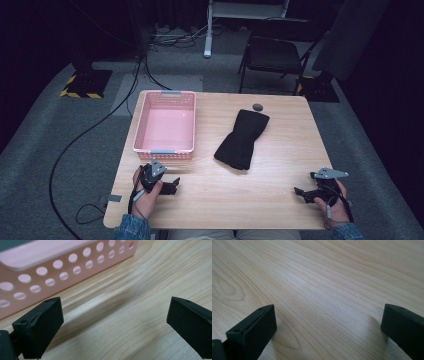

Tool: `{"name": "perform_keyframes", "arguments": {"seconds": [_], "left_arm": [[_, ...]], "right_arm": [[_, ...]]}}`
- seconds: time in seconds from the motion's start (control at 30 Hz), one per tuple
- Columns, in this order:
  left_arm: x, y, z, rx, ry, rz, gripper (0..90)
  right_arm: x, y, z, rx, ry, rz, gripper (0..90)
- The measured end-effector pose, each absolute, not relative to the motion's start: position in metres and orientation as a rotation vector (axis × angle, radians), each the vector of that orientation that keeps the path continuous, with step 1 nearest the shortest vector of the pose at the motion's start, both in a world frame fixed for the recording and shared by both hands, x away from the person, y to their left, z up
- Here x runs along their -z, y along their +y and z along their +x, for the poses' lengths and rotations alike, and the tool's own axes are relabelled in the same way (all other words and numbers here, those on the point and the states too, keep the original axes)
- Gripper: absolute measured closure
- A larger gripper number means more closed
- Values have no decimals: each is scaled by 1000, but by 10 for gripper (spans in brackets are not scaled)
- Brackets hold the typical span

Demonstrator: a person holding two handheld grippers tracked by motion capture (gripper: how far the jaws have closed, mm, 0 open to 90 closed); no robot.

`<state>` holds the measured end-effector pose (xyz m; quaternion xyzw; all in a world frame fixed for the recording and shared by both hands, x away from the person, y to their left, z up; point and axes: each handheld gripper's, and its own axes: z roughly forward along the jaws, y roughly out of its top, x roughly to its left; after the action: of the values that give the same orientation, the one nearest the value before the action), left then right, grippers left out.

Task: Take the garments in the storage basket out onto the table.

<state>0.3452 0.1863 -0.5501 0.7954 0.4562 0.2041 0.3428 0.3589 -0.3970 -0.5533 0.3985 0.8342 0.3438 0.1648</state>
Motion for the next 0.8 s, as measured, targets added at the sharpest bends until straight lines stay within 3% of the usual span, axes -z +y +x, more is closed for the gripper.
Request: {"name": "perform_keyframes", "arguments": {"seconds": [0.27,0.8], "left_arm": [[554,189,347,-484,1272,2096,5],[555,189,347,-482,1272,2096,0]], "right_arm": [[553,-397,359,-980,2377,1136,0],[553,-397,359,-980,2377,1136,0]]}}
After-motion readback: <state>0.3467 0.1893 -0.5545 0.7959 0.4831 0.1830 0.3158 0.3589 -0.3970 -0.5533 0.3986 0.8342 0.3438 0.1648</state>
